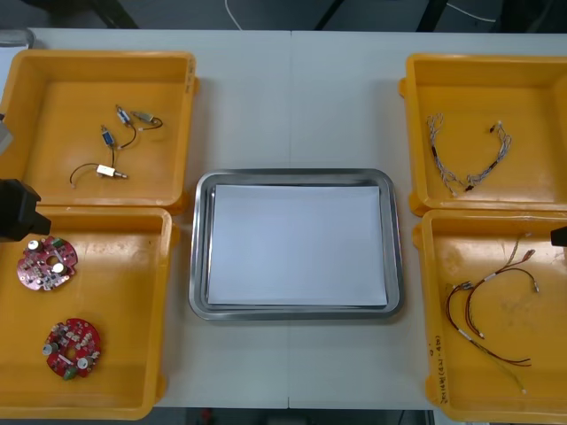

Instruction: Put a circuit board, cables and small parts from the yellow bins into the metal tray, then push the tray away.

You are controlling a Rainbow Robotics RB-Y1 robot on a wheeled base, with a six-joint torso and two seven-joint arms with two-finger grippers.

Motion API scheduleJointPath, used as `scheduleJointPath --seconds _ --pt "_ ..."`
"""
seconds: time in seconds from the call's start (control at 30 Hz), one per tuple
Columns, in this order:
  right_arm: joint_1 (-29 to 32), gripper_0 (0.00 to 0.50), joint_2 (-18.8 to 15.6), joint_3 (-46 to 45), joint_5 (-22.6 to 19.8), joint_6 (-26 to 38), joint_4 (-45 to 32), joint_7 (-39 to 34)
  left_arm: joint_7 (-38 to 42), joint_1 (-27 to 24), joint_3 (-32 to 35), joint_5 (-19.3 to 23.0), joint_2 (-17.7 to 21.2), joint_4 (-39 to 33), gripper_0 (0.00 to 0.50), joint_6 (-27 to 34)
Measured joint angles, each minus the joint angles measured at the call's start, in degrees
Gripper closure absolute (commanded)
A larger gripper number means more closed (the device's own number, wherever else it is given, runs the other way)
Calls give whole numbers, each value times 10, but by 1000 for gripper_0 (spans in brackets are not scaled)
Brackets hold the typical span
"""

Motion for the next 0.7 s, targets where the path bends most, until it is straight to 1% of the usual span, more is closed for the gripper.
scheduleJointPath --seconds 0.7 --pt "0 0 0 0 0 0 0 0 0 0 0 0 0 0 0 0"
